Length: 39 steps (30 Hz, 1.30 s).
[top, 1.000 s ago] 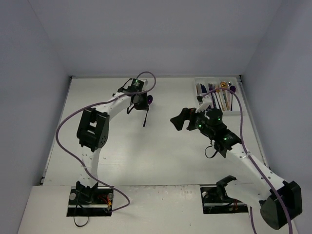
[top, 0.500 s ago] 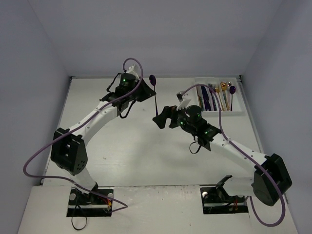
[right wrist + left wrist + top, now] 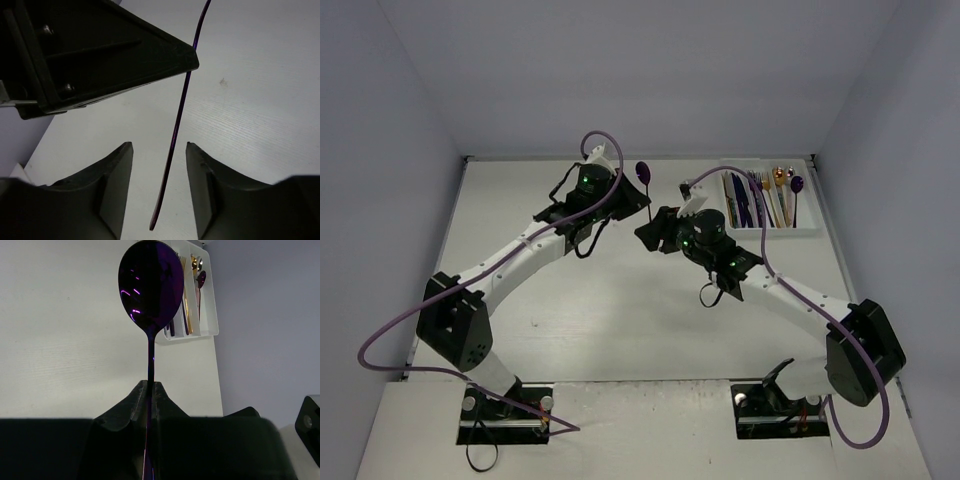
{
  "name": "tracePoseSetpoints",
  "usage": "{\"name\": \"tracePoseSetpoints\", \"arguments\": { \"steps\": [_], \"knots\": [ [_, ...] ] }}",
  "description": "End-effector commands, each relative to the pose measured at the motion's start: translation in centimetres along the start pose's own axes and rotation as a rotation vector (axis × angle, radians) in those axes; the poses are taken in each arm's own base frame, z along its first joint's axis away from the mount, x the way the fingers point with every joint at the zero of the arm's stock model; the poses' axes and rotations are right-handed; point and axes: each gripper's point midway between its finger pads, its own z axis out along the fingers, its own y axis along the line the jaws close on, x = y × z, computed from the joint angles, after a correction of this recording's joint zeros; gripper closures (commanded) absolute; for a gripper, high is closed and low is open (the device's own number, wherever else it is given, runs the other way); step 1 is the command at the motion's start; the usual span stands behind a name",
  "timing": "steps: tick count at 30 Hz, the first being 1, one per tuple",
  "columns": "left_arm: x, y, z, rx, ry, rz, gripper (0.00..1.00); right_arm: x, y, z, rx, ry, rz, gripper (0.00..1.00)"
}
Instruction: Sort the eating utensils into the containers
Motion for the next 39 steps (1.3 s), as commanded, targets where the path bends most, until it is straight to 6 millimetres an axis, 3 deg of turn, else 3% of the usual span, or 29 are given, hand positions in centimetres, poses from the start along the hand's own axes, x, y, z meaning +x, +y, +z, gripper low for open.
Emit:
{"name": "tracePoseSetpoints", "arguments": {
  "steps": [1,7,14,16,18,22,28,31,39],
  "knots": [
    [-3.6,-5.3,-2.9,0.132,-0.15,0.025,1.0,-4.4,2.1,0.3,-0.05,-0.145,0.003,0.6],
    [-2.9,-5.7,-2.9,0.107,-0.153,0.074,1.0,-3.8,1.5,0.4,-0.029,-0.134,0.008,0.97],
    [-2.6,-5.1,-3.3,0.049,-0.172,0.189,1.0,-3.5,0.4,0.1,0.021,-0.124,-0.01,1.0],
    [-2.5,-4.6,-3.5,0.018,-0.185,0.234,0.89,-3.7,-0.3,0.0,0.041,-0.119,-0.02,1.0],
    [-2.4,-3.8,-3.8,-0.013,-0.192,0.268,0.58,-3.7,-1.4,-0.1,0.068,-0.112,-0.022,1.0],
    [-2.8,-2.3,-4.9,-0.081,-0.204,0.351,0.37,-4.1,-3.8,-0.2,0.11,-0.089,-0.04,1.0],
    [-4.1,0.3,-8.0,-0.209,-0.23,0.489,0.15,-5.6,-9.8,-1.6,0.244,-0.054,-0.082,1.0],
    [-4.5,2.8,-9.9,-0.301,-0.232,0.573,0.04,-7.3,-14.6,-2.8,0.34,-0.042,-0.121,1.0],
    [-6.3,11.1,-16.5,-0.491,-0.247,0.57,0.03,-11.7,-24.9,-6.8,0.574,0.001,-0.206,1.0]
  ]
}}
